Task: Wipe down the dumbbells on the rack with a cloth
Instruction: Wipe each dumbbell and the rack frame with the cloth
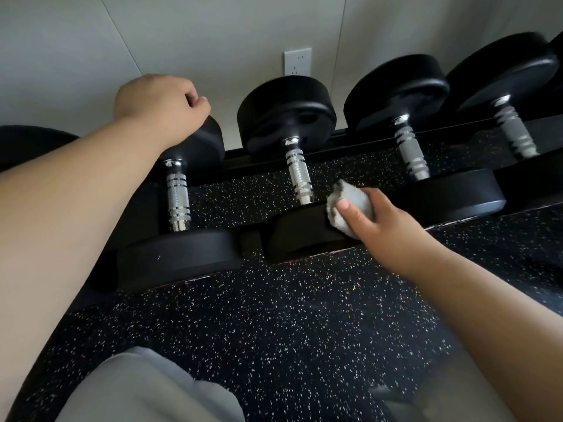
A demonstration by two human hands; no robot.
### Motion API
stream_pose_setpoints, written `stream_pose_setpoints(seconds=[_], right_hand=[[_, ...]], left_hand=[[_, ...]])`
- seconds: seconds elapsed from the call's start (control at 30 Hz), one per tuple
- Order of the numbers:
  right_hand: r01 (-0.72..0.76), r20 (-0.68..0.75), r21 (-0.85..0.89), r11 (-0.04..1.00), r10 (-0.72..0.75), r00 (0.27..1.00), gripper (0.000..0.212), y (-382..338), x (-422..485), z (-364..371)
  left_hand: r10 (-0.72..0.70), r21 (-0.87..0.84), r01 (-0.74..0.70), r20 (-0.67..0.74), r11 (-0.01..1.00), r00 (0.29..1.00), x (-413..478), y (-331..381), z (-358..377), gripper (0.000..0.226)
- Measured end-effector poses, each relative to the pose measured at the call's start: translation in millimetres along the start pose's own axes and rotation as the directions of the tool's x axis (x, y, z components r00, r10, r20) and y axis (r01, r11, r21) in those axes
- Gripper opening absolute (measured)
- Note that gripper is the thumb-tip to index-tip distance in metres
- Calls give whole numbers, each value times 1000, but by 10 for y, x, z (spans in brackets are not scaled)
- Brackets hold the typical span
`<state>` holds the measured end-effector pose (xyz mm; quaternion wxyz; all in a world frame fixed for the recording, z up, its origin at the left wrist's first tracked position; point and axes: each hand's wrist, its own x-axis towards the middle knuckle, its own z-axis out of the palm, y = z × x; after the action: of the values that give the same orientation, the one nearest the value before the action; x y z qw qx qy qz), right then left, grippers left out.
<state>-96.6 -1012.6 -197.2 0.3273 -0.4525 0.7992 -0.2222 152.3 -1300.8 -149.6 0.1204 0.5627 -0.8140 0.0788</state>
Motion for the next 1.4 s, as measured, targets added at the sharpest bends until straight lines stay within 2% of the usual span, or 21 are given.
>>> stream_pose_setpoints(seconds=[0.07,0.13,0.23,0.33,0.4,0.47,0.53,0.6,0.67,0.73,0.83,0.87,0.97,1.0,1.07,1.13,1.23,1.3,1.4], right_hand=[[24,-81,-35,999,-27,996,69,5,-14,66],[129,-182,-124,984,-150,972,62,-39,-97,132],[279,-147,-406,870,-363,920,82,-174,-286,333],[330,-89,-534,778,-440,894,93,-219,-331,419],[346,-79,-465,815,-427,901,91,-145,-229,307],[271,-106,-260,927,-306,946,84,-46,-104,117],[198,-103,-80,977,-206,973,73,2,-51,36],[230,-119,-30,973,-232,965,60,11,-61,107],[273,-186,-74,959,-282,941,51,-45,-116,189],[360,-213,-250,899,-413,885,56,-181,-200,262],[552,-25,-491,673,-645,764,66,-478,-316,491],[574,52,-550,607,-661,748,69,-562,-341,606],[537,209,-728,427,-607,766,88,-681,-305,761],[531,207,-740,413,-611,764,88,-671,-268,708],[505,132,-715,484,-616,777,78,-606,-170,516],[439,66,-712,549,-570,819,68,-522,-90,360],[405,42,-674,618,-515,856,73,-470,-14,330],[422,38,-707,568,-566,824,72,-541,16,431],[455,156,-800,391,-597,787,59,-735,41,631]], left_hand=[[2,-13,-2,5,1000,1000,3,2,-4,36],[2,-16,-2,3,1000,1000,2,-4,-2,37],[-9,-28,9,5,1000,1000,3,-1,3,35],[-14,-28,14,-1,1000,1000,11,19,-2,35],[-16,-29,16,3,999,1000,8,16,-9,35],[-17,-34,17,9,999,1000,-2,8,-13,35],[-19,-37,19,6,999,1000,-11,10,-22,36],[-28,-32,28,-1,999,1000,-1,18,-22,37],[-41,-18,41,3,999,999,13,19,-17,39],[-51,-13,51,7,999,999,12,17,-19,40],[-70,-126,71,13,989,997,-22,-21,-30,41],[-64,-199,67,21,978,998,-52,-49,-40,40],[18,-360,-3,40,933,999,-256,-210,-96,40],[46,-362,-27,45,932,998,-370,-310,-106,42],[92,-321,-69,58,944,994,-656,-542,-146,53],[111,-285,-86,71,955,991,-1027,-757,-227,58],[111,-279,-82,91,957,990,-1663,-1007,-327,53],[132,-282,-85,153,956,979,-2070,-1092,-347,57],[153,-280,-86,225,956,962,-2437,-1067,-245,59]])
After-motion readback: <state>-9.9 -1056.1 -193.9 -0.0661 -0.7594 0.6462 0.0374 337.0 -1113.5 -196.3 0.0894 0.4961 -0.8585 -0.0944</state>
